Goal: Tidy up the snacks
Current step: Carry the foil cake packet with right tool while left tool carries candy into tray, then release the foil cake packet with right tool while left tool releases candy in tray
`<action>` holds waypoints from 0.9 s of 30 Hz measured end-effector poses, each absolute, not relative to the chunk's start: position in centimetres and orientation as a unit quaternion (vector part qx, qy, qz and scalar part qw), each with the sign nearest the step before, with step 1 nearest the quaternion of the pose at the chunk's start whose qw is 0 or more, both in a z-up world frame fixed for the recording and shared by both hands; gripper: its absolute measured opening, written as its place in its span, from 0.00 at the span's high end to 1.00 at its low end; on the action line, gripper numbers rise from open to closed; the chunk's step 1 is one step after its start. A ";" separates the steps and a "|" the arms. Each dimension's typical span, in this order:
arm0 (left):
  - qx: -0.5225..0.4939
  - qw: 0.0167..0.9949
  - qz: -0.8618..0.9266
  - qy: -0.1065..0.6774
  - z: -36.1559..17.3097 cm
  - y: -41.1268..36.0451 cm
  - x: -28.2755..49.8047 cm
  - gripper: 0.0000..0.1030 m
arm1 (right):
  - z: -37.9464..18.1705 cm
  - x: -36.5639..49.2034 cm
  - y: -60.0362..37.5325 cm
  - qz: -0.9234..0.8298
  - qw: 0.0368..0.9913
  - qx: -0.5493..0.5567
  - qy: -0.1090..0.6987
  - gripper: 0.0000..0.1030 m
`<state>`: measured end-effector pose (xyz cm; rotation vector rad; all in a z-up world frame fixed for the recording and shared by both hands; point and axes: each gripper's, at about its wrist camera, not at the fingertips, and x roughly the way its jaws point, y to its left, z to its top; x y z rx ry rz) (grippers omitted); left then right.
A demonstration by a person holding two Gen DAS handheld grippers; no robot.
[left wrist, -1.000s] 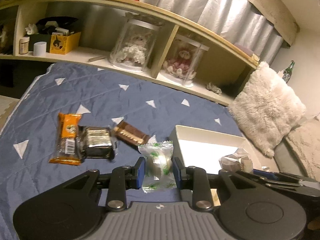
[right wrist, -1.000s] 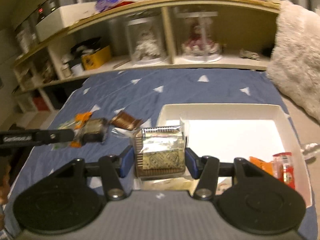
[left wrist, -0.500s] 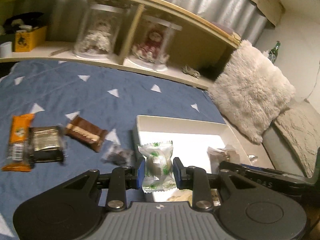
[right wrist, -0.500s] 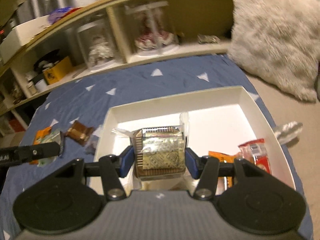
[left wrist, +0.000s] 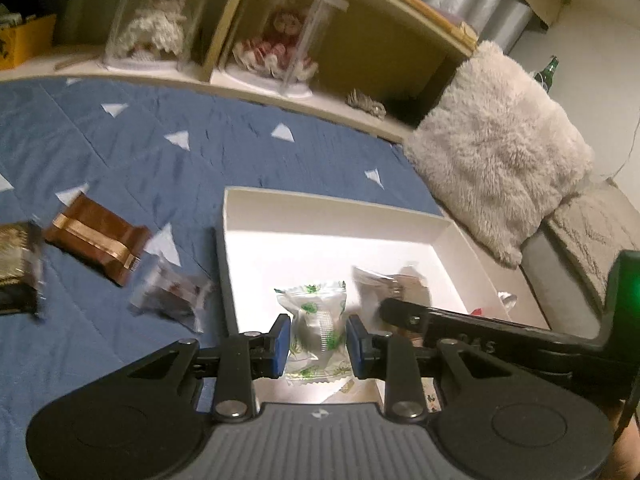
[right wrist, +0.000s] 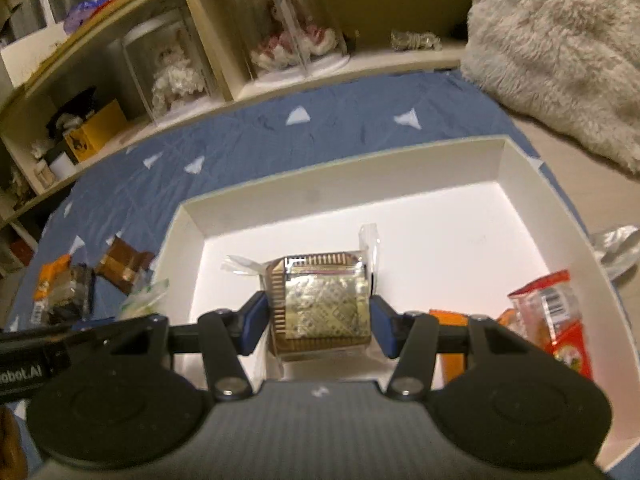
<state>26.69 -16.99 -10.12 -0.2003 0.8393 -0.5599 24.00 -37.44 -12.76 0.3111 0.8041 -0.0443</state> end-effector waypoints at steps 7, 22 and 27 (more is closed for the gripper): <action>-0.085 0.862 -0.266 0.422 -12.2 -18.0 27.7 0.69 | -13.4 23.8 -37.2 -0.027 0.901 0.120 0.415 0.42; -0.051 0.864 -0.256 0.431 -12.0 -18.7 26.1 0.69 | -13.1 21.7 -38.0 -0.056 0.895 0.142 0.419 0.40; -0.055 0.869 -0.262 0.417 -11.4 -18.8 25.9 0.69 | -12.7 22.2 -37.8 -0.060 0.905 0.147 0.395 0.40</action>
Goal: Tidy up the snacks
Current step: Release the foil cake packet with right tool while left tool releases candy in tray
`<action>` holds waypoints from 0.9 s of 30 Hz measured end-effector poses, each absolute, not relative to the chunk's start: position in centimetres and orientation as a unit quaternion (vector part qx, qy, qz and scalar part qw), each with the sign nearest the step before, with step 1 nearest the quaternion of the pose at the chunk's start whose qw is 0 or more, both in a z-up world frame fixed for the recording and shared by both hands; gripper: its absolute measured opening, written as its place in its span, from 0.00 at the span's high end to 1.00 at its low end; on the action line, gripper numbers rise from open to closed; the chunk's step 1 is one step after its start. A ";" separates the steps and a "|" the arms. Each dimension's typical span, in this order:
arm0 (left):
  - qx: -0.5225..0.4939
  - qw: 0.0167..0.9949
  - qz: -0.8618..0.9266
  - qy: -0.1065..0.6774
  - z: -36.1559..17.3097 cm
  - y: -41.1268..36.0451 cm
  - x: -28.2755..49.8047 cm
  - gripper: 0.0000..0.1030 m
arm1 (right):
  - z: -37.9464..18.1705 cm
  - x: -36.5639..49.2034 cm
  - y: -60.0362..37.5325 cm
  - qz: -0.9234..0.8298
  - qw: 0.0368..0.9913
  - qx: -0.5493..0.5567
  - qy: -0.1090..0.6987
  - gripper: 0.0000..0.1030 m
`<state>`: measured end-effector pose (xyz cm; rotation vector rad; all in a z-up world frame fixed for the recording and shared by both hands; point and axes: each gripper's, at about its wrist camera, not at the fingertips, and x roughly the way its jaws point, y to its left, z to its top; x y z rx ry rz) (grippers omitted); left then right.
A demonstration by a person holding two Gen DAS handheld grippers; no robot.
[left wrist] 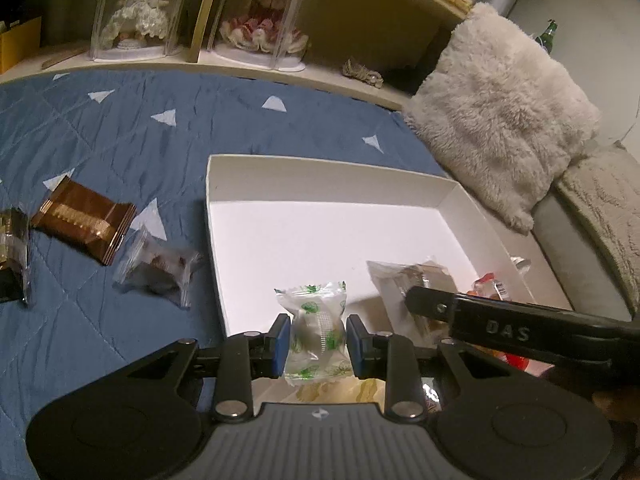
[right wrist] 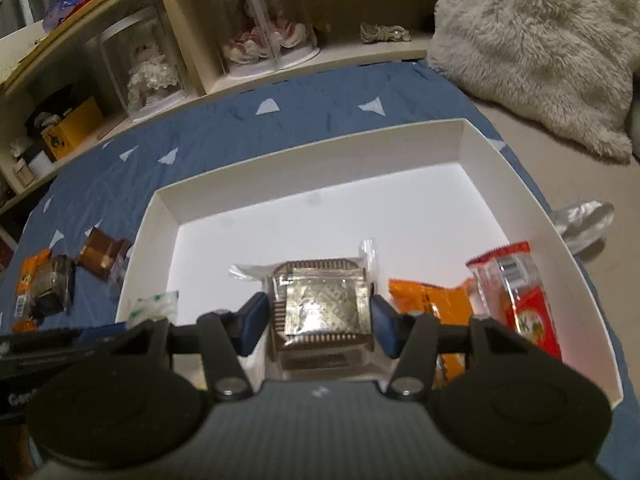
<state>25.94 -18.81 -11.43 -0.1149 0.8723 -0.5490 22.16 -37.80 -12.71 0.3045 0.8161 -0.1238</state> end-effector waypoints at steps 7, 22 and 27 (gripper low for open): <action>-0.057 0.870 -0.251 0.420 -11.8 -18.5 26.4 0.59 | -12.5 22.3 -36.8 -0.052 0.908 0.121 0.398 0.35; -0.046 0.863 -0.244 0.440 -11.5 -18.0 25.5 0.57 | -11.7 20.3 -38.3 -0.063 0.904 0.131 0.402 0.35; -0.041 0.863 -0.244 0.440 -10.8 -17.6 24.6 0.57 | -11.1 19.2 -38.0 -0.061 0.907 0.115 0.400 0.34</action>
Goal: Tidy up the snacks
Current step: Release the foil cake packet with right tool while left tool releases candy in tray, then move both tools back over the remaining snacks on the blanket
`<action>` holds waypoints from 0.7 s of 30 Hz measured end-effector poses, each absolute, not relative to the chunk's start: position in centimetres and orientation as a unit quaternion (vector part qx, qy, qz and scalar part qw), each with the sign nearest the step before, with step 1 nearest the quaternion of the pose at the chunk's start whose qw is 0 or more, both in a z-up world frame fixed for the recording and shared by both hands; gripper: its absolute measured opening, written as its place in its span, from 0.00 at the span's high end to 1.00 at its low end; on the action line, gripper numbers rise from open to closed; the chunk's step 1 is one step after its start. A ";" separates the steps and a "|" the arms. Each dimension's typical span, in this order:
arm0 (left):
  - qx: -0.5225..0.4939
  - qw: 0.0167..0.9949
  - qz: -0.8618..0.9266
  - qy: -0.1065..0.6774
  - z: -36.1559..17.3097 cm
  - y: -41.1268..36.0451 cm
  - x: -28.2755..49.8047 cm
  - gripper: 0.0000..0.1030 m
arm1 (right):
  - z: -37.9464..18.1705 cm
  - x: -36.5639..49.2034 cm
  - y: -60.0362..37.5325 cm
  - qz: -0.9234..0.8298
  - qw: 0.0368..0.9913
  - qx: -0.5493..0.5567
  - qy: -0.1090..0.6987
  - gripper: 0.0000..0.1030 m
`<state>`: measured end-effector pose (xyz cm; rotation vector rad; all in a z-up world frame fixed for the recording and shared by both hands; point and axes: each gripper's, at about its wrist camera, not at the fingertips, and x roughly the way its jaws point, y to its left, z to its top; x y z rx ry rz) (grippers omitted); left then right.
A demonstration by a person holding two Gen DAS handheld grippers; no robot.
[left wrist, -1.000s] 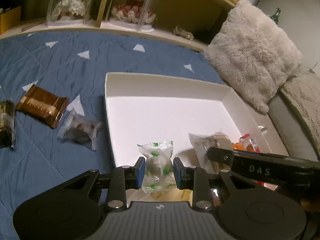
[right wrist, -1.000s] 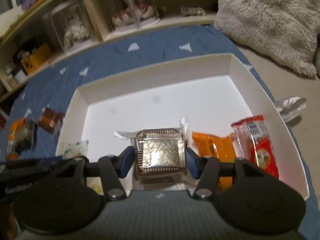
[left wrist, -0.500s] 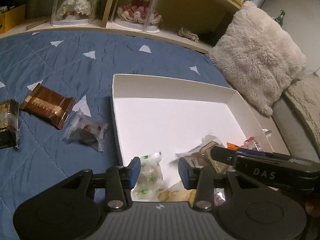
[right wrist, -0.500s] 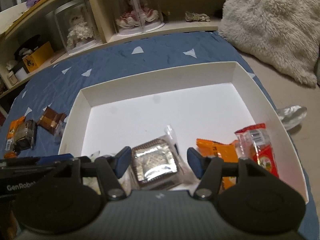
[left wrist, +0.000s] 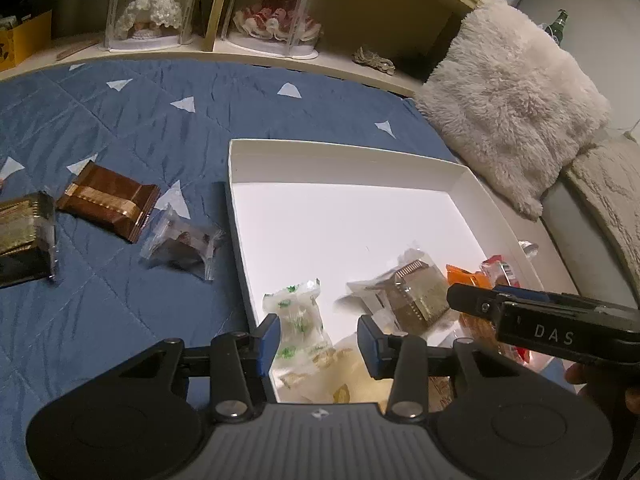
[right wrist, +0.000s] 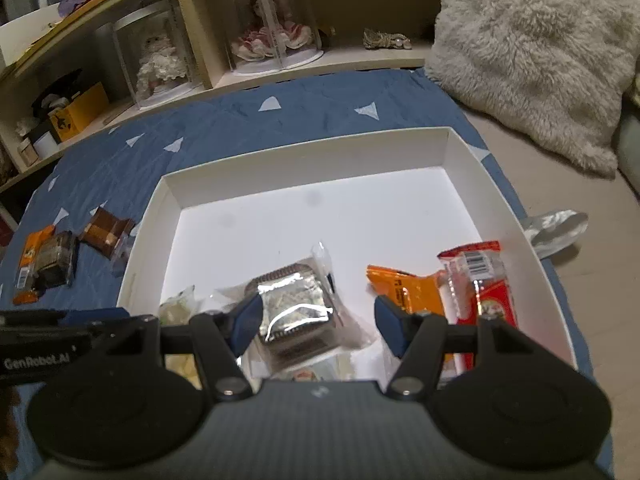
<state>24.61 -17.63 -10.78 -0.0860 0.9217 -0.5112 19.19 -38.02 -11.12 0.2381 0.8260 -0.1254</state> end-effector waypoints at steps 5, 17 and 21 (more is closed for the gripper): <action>-0.039 0.868 -0.240 0.433 -9.6 -17.0 23.7 0.56 | -10.3 17.8 -38.0 -0.061 0.910 0.112 0.394 0.32; -0.036 0.877 -0.235 0.418 -7.6 -15.3 21.1 0.49 | -8.5 14.9 -37.6 -0.069 0.917 0.109 0.377 0.27; -0.036 0.880 -0.231 0.414 -7.1 -14.5 20.3 0.42 | -7.8 13.6 -37.8 -0.071 0.921 0.112 0.366 0.26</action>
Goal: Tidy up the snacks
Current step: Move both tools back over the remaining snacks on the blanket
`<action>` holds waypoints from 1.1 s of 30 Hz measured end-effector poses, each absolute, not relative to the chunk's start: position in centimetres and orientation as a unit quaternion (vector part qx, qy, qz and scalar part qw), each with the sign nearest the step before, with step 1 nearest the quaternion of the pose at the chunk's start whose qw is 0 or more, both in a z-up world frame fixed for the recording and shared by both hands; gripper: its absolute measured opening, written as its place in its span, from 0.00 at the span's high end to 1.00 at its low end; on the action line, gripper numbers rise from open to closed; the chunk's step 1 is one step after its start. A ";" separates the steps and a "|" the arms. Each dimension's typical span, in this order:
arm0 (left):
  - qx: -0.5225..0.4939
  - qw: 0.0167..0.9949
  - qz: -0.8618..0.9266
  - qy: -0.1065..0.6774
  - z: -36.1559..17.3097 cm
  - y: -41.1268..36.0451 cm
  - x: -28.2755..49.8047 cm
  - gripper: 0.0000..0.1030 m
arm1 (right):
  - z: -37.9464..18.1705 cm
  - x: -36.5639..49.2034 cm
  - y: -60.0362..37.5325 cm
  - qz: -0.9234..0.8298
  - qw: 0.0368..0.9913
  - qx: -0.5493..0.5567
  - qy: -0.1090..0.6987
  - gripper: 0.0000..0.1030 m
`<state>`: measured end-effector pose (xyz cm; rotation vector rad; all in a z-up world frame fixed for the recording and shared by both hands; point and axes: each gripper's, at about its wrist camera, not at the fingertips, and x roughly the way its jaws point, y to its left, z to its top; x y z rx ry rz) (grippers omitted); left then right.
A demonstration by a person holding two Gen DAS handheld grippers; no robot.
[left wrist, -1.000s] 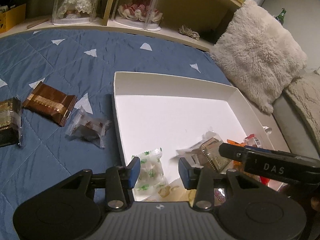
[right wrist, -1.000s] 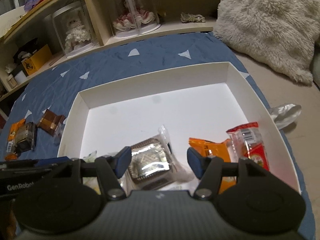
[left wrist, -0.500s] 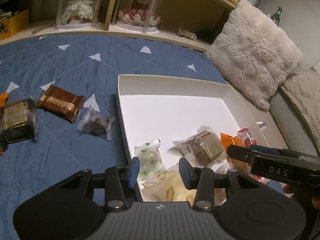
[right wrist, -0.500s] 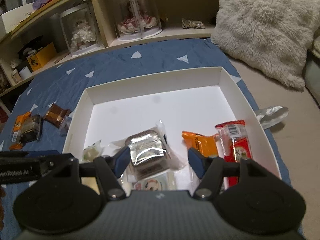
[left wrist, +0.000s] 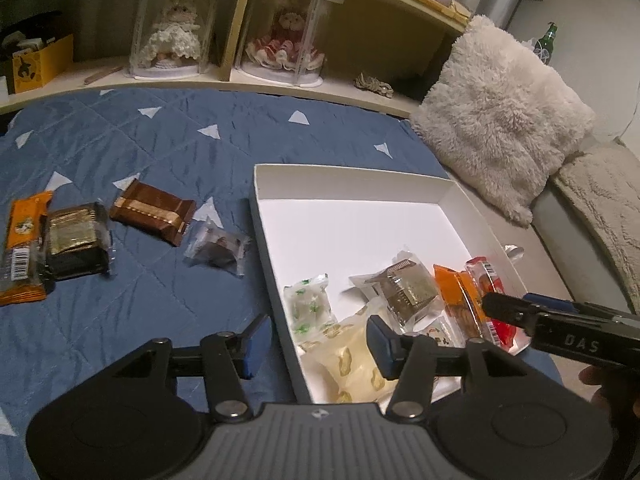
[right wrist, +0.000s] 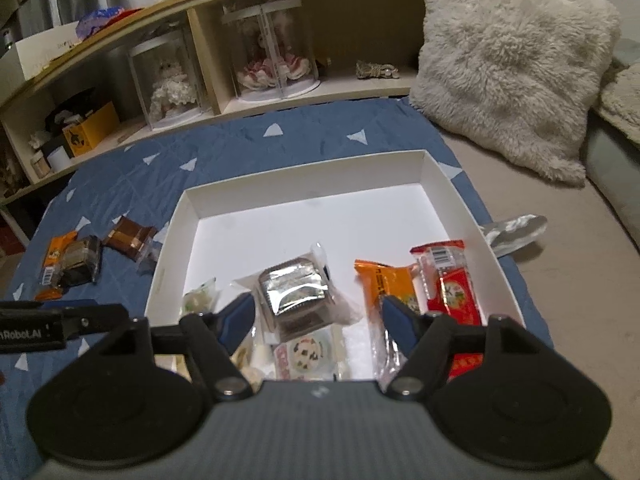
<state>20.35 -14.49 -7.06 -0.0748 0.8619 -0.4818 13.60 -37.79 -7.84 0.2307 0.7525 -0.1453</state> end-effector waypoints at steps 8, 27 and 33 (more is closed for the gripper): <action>-0.022 0.894 -0.210 0.395 -6.1 -13.0 18.9 0.14 | -7.0 11.8 -37.3 -0.083 0.928 0.096 0.349 0.08; -0.014 0.911 -0.183 0.369 -5.4 -8.9 16.6 0.00 | -6.5 10.3 -36.1 -0.068 0.937 0.092 0.329 0.01; -0.025 0.918 -0.162 0.361 -4.5 -5.8 16.4 0.00 | -6.6 10.8 -34.9 -0.050 0.942 0.094 0.319 0.01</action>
